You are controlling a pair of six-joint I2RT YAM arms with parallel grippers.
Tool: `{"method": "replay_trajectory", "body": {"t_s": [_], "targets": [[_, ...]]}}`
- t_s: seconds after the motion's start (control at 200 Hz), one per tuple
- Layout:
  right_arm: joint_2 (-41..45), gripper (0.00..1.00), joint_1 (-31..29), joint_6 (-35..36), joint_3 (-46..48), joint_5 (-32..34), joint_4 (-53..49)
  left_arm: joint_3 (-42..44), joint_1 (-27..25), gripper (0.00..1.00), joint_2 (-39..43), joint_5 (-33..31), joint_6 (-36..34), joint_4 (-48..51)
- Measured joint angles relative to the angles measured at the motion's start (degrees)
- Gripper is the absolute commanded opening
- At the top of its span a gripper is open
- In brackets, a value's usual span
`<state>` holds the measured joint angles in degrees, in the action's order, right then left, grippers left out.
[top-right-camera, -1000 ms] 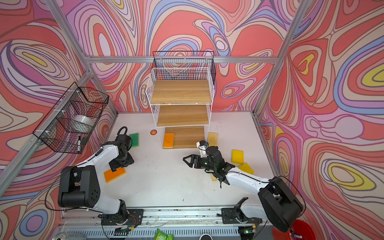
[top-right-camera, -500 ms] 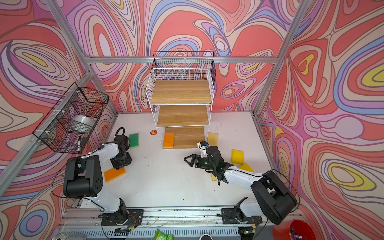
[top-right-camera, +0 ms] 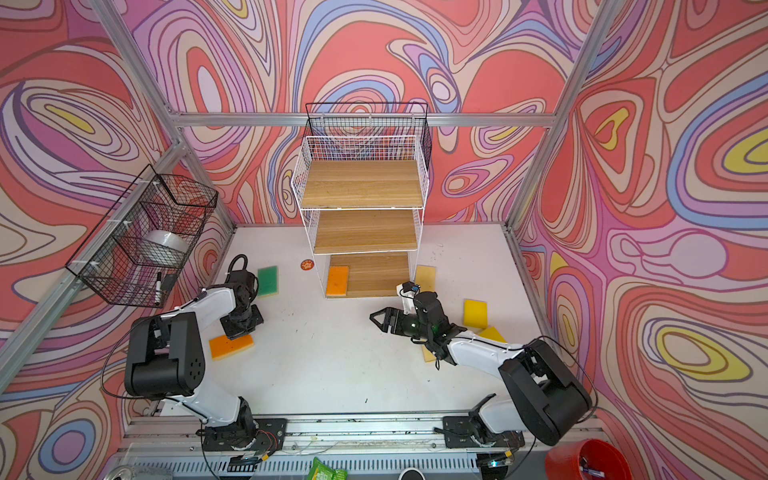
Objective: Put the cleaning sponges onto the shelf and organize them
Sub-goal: 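Lower left gripper and grasp the second orange sponge, then lift second orange sponge and carry it toward the right gripper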
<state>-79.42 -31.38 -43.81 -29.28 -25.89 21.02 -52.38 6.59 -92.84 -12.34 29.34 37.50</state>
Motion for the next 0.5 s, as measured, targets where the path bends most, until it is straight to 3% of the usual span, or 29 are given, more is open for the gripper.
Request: {"method": "replay_trajectory", "body": {"t_s": [0.215,0.501], "targets": [[-0.24,0.84,1.99,-0.68,0.68,-1.64,0.83,0.59,-2.64,0.0,3.08,4.76,-0.04,-0.7],[-0.22,0.85,8.2,-3.26,2.62,-6.27,2.73,0.66,-17.9,0.0,13.62,9.05,-0.5,-0.31]]}}
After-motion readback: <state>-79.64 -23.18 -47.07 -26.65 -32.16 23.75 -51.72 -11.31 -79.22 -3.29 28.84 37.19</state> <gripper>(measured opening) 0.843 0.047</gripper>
